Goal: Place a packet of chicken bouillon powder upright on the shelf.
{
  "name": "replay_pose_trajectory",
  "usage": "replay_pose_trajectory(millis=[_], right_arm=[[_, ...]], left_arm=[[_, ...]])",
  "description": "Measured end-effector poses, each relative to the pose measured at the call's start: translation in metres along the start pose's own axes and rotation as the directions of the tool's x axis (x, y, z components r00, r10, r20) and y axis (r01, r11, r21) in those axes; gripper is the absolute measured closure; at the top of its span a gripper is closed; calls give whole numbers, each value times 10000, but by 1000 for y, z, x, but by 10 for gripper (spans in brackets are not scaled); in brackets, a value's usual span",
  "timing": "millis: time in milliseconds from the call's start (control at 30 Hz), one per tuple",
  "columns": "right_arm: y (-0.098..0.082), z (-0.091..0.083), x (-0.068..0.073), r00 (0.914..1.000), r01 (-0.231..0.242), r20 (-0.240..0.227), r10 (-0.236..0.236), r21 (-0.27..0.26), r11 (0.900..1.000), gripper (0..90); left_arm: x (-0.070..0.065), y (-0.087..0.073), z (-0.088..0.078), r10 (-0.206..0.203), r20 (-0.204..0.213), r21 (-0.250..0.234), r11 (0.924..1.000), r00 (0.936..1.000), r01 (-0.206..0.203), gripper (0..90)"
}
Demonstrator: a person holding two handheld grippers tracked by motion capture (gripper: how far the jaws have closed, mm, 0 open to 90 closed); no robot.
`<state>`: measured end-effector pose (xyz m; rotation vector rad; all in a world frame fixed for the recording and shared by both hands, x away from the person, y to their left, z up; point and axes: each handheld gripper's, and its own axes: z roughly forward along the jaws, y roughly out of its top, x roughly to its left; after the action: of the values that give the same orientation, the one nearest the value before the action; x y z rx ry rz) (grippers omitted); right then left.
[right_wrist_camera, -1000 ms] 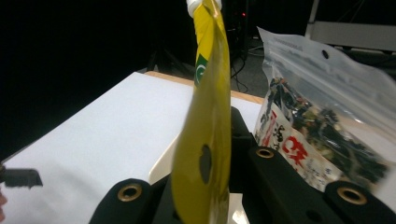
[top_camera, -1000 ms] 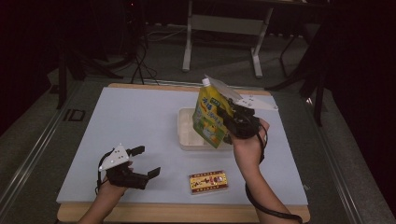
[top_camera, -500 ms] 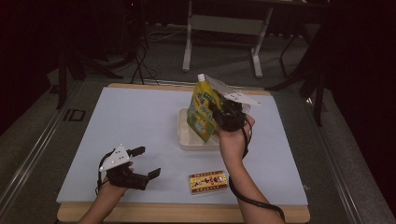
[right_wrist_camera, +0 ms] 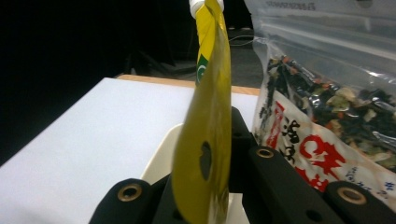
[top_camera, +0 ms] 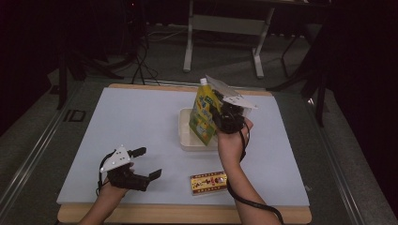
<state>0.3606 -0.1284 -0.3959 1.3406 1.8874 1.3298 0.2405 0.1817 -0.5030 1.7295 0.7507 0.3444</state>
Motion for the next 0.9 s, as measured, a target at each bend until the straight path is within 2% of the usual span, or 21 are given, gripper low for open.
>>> replay_pose_trajectory(millis=[233, 600, 700, 900], right_arm=[[-3, 2, -1, 10000, -93, 13, 93, 76, 9999, 900], [-1, 17, 14, 9998, 215, -52, -214, 256, 9994, 900], [-4, 21, 14, 9995, 331, -14, -331, 326, 9989, 900], [-11, 27, 12, 9997, 240, -75, -237, 454, 9987, 900]], left_arm=[[1, 0, 0, -3, 10, -17, 10000, 10000, 3, 16], [1, -1, 0, 5, 14, 19, 10000, 10000, -5, 16], [1, -1, -1, 11, 9, 11, 10000, 10000, -11, 16], [1, -1, 0, 8, 26, 38, 10000, 10000, -8, 16]])
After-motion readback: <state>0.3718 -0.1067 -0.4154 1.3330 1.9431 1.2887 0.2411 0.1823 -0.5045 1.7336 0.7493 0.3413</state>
